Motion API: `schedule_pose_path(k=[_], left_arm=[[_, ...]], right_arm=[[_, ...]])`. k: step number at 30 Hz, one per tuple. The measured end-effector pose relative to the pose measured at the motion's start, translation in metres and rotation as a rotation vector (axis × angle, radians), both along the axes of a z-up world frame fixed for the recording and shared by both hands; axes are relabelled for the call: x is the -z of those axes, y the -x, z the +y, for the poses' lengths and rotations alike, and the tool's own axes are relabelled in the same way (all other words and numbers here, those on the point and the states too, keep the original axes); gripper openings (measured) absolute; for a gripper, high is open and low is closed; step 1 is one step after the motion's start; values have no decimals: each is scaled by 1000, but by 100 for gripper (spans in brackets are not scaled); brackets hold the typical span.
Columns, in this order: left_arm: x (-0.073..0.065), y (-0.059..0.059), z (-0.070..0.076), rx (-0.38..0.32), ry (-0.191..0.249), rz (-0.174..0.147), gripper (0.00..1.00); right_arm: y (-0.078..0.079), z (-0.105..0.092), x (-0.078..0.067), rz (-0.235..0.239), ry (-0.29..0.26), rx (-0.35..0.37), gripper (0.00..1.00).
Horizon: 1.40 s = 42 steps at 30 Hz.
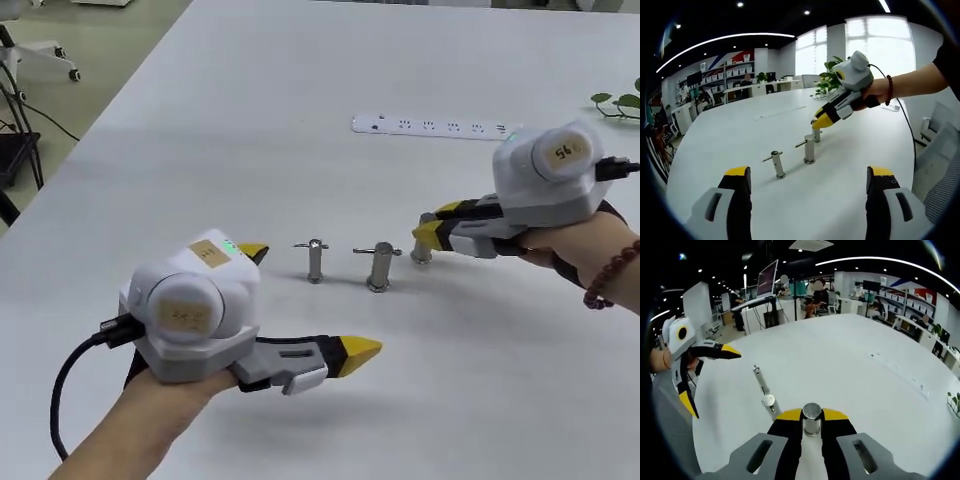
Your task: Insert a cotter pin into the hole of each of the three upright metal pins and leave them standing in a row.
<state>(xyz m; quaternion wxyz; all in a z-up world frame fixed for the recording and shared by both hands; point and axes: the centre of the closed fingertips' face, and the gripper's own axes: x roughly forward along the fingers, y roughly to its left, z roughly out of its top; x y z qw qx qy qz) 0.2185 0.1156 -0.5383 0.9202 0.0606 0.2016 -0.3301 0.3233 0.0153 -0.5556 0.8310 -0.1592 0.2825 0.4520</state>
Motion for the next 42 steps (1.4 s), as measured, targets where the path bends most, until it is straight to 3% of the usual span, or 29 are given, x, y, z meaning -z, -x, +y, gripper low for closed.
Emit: schedule_pose_path(k=[6, 16, 26, 42], left_arm=[[-3, 1, -1, 5, 9, -5, 98], [-4, 5, -7, 35, -14, -13, 99], [-5, 6, -7, 33, -15, -11, 99], [-4, 4, -2, 12, -21, -4, 99]], right_arm=[[10, -9, 2, 4, 4, 6, 8], [41, -11, -1, 2, 21, -5, 8], [67, 3, -1, 10, 21, -50, 8], [84, 22, 7, 27, 7, -97, 8]])
